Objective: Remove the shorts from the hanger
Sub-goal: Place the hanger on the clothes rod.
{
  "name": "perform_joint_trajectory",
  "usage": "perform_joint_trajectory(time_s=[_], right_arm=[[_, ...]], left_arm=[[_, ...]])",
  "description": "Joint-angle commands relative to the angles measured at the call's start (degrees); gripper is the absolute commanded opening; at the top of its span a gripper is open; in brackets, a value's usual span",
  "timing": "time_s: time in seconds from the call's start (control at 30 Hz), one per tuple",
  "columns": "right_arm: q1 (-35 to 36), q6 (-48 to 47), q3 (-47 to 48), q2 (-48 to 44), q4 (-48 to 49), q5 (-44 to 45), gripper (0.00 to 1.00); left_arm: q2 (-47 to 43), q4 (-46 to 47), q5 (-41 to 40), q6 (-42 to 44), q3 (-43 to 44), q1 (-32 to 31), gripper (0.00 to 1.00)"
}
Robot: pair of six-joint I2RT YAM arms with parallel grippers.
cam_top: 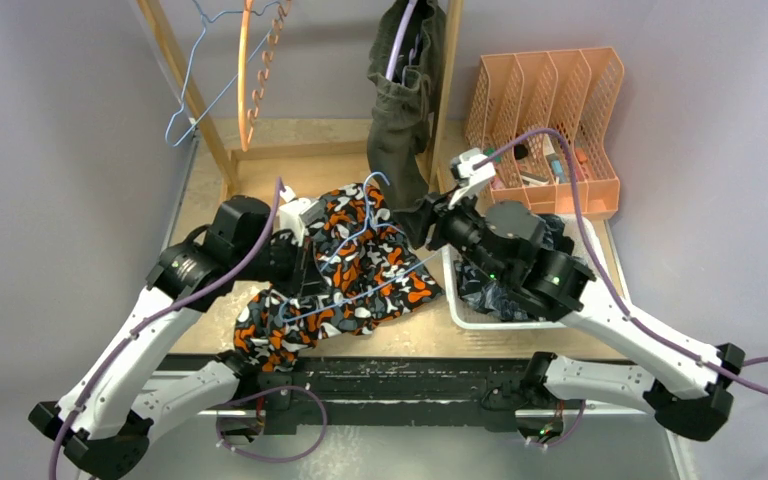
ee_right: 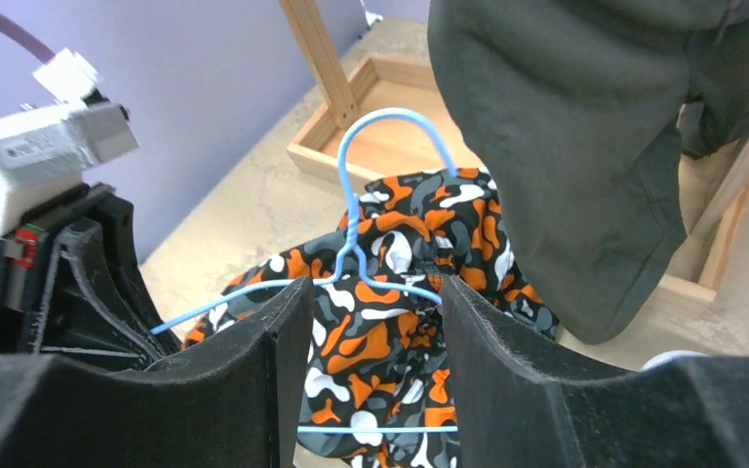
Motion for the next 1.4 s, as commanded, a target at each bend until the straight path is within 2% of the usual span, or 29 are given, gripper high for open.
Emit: perform_joint_trajectory(time_s=[0.0,0.17,0.27,0.43,0.6,0.7,0.9,1.1,1.37], right_arm=[[0.29,3.33,-0.79,-5.95,1.44,4.42,0.55],[0.30,7.28,-3.24,-11.97,0.05,11.36,0.63],[0.29,9.22,-4.21,-14.24,-0.18,12.54,0.67],[0.33,12.37,-4.53,-14.64,-2.86,12.27,0.69],[0.32,16.05,-4.44,-13.88,-7.88,13.22,0.70],[0.33,17.25,-4.89,-13.88,-9.16,13.19,0.71],[0.34,20.44,-6.12,-14.71,-11.11,13.52,0.71],[0.31,25.11,-8.15,-16.00,-12.36,12.89,0.72],[0.34,30.56,-11.80,-15.40,-13.13,9.29,0.72]], left_arm=[[-4.33,-4.69,-1.99,-2.10,2.98,0.08,0.00],[-9.53,-7.96,-11.25,-7.12,4.20,0.09,0.00],[-10.03,-9.58,-18.26,-8.15,7.05,0.08,0.00],[-6.71,-12.24,-25.90,-8.01,14.77,0.08,0.00],[-1.51,-19.72,-32.62,-5.49,25.18,0.08,0.00],[-0.02,-21.23,-35.56,-4.96,27.37,0.08,0.00],[1.41,-15.41,-34.45,-4.36,26.57,0.08,0.00],[6.31,-6.34,-29.99,-2.90,29.71,0.08,0.00],[13.59,-3.98,-40.33,-2.03,37.97,0.08,0.00]])
